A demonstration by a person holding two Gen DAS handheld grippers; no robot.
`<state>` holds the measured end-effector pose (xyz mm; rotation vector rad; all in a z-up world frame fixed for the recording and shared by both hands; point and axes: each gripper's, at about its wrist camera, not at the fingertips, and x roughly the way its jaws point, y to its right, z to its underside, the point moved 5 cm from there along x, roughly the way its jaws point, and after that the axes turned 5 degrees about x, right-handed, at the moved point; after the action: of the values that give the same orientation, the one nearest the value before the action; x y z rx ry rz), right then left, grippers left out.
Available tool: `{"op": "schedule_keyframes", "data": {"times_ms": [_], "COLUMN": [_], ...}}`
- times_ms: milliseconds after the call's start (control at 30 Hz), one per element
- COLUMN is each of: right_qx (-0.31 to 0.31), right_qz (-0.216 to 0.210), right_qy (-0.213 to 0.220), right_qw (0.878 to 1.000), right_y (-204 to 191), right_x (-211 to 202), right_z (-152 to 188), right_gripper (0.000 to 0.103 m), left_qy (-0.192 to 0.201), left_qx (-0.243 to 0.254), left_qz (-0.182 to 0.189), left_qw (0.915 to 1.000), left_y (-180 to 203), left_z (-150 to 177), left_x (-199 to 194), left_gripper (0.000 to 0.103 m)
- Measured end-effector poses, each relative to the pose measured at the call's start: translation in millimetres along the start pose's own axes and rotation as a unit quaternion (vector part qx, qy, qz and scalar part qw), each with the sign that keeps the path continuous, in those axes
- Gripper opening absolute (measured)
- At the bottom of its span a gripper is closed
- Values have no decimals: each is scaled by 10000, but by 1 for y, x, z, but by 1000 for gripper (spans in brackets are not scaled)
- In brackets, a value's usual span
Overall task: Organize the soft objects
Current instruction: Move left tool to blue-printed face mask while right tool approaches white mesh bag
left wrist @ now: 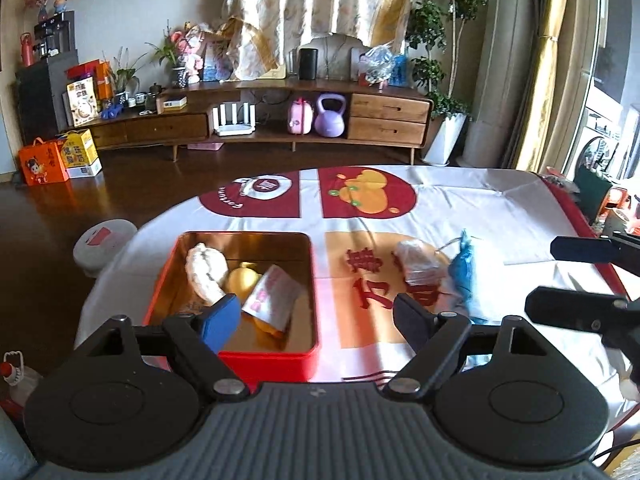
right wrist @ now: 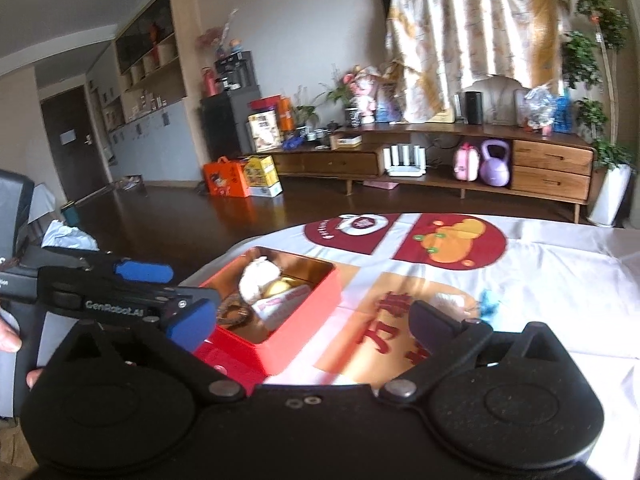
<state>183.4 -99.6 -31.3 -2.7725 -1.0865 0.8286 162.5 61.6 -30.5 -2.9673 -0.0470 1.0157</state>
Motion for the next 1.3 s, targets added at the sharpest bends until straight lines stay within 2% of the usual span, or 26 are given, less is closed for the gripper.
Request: {"op": "schedule_keyframes", "data": {"times_ms": [333, 700, 833, 967, 1133, 1300], "right_qx": [158, 470, 558, 581, 611, 561], "right_qz": [543, 964, 1012, 1032, 1016, 1017], "right_qy": [-14, -188, -254, -342, -446, -533], "right_qw": [9984, 9941, 9930, 9924, 9919, 9918], "right_y": [52, 110, 123, 134, 143, 147], "right_x": [-24, -27, -24, -20, -12, -2], "right_z": [16, 37, 43, 48, 51, 51], "right_gripper": [103, 103, 103, 103, 103, 103], "left_qy": [32, -351, -528, -921, -1168, -1242], "left_qx": [221, 581, 770, 741, 819, 870], "left_qz": [323, 685, 785, 1021, 1059, 1006], "left_qw": [9992, 9953, 9925, 9877, 9841, 9833], "left_y": [53, 109, 124, 134, 142, 142], "left_z": [10, 29, 37, 47, 52, 54], "left_x": [11, 49, 66, 87, 113, 133], "left_gripper": [84, 84, 84, 84, 84, 84]}}
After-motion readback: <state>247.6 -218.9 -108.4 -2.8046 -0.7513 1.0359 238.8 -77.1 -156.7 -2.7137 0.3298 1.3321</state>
